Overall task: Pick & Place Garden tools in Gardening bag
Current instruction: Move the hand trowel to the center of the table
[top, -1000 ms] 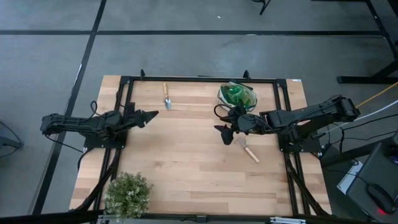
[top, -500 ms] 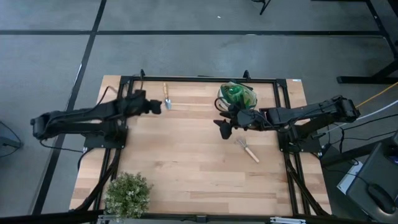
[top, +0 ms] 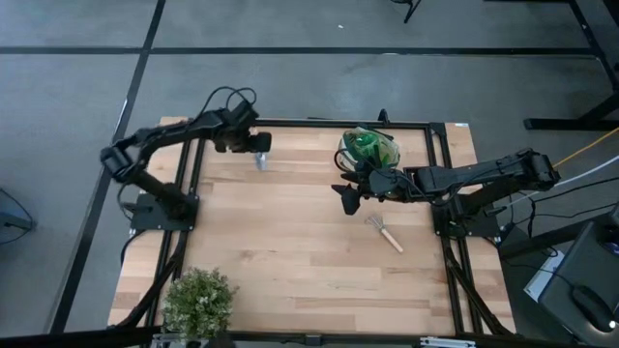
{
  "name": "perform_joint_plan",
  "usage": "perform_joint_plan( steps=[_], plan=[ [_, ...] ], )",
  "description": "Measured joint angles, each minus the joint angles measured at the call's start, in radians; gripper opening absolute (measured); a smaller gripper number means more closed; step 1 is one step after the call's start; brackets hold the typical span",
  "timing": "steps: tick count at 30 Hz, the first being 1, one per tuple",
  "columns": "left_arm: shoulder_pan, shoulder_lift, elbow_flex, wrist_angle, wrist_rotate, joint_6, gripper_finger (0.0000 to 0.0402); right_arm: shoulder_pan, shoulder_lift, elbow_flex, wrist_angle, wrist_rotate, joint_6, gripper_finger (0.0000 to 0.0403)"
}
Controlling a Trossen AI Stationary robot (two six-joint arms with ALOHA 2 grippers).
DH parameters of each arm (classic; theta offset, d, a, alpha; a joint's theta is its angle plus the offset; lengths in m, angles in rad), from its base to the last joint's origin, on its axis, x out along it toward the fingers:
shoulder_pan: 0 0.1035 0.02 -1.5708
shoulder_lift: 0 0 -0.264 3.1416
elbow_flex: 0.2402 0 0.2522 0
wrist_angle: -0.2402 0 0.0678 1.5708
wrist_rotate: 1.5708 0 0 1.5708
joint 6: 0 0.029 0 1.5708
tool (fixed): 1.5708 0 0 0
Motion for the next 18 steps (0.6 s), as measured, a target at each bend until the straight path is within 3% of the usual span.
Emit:
perform_joint_plan(
  steps=[7, 15, 18],
  plan=[
    [0.03, 0.138, 0.071, 0.033, 0.048, 0.034, 0.0155, 0.0, 0.0, 0.0, -0.001, 0.0, 0.0, 0.0252],
    [0.025, 0.171, 0.089, 0.052, -0.139, 0.04, 0.0188, 0.0, 0.0, 0.0, -0.001, 0.0, 0.0, 0.0252],
    [0.025, 0.171, 0.089, 0.08, -0.154, 0.043, 0.0196, 0.0, 0.0, 0.0, 0.0, -0.002, 0.0, 0.0252]
  ],
)
